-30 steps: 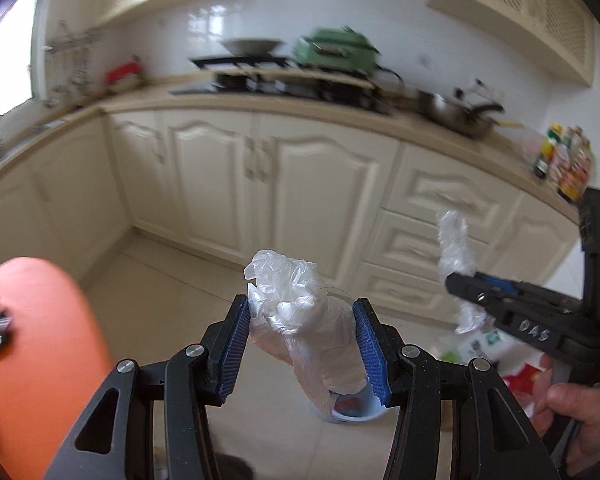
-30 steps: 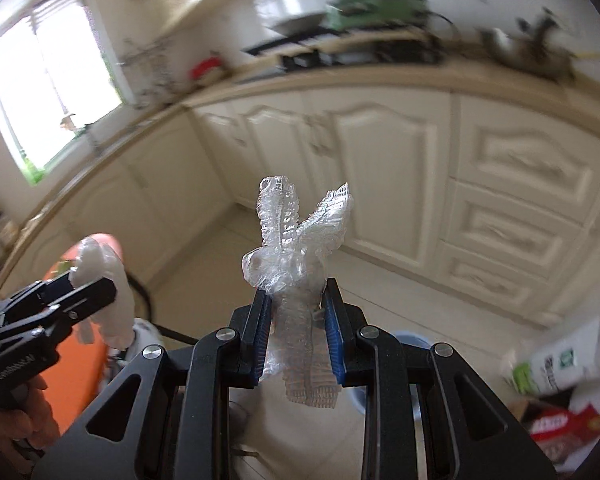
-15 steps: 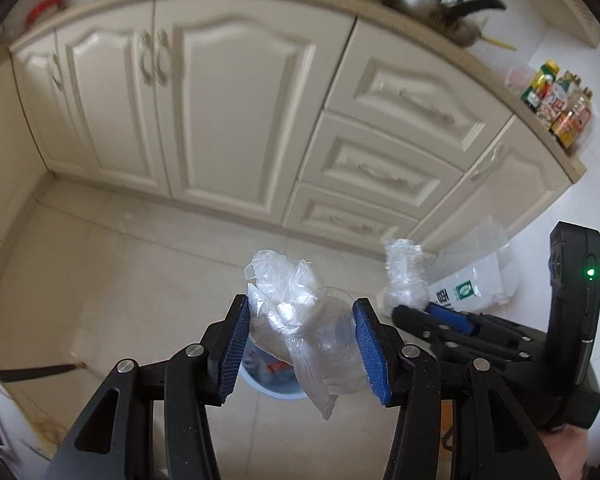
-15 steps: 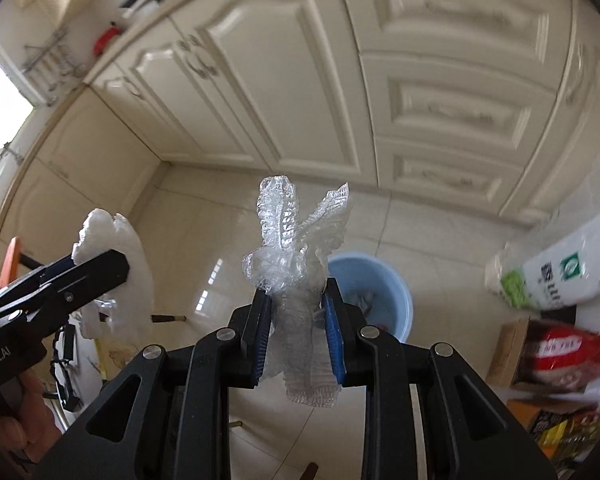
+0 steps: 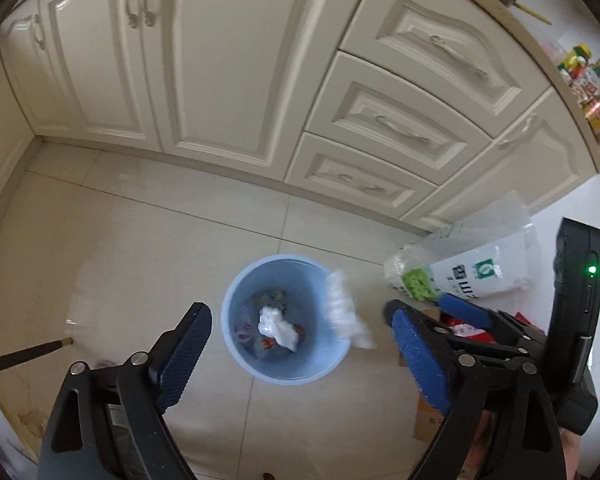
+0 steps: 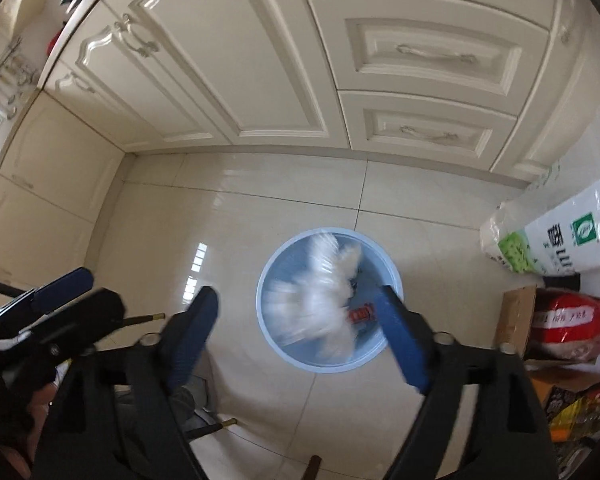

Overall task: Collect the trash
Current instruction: 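Open both tools above the blue bin to drop the bag and wrap, then move both open tools back over the orange table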

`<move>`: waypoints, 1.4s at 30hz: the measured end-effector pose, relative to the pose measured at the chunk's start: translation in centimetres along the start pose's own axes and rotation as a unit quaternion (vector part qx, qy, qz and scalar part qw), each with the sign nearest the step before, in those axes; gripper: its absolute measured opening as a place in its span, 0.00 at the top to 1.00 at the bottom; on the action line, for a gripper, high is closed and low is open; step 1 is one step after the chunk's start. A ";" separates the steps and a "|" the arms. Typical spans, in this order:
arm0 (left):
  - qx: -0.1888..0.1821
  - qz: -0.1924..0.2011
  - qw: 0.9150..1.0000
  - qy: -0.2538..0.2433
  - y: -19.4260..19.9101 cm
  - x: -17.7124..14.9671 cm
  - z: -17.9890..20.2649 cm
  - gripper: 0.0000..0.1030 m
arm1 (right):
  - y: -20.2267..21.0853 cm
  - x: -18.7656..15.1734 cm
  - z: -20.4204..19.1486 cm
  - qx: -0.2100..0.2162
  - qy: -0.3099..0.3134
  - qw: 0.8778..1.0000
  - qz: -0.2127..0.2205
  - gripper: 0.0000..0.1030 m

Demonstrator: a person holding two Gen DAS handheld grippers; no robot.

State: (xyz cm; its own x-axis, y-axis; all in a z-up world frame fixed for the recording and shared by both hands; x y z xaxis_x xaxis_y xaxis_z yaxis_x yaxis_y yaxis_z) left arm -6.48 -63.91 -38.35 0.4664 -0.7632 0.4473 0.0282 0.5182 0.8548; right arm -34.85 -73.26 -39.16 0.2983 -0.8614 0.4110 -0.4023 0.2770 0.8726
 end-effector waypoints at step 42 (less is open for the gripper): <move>0.203 0.332 0.914 0.113 47.8 -24.9 -7.4 0.01 | 26.6 -5.1 -33.4 0.159 0.231 0.938 0.203 0.00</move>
State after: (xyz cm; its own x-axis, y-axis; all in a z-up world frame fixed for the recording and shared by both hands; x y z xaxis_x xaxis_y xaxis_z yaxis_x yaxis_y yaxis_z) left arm -10.22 -17.29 -10.53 0.4330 -0.2090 0.8768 -0.6374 0.6168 0.4618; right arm -18.14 -47.30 -9.22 0.3784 -0.4154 0.8272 -0.7800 0.3380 0.5266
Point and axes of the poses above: each gripper's, at about its wrist camera, not at the fingertips, and y roughly against the way its jaws point, z to its right, x to its top, the point moved 1 cm from there along -y, roughly the way its jaws point, and after that the axes turned 7 degrees about z, right-handed, at the moved point
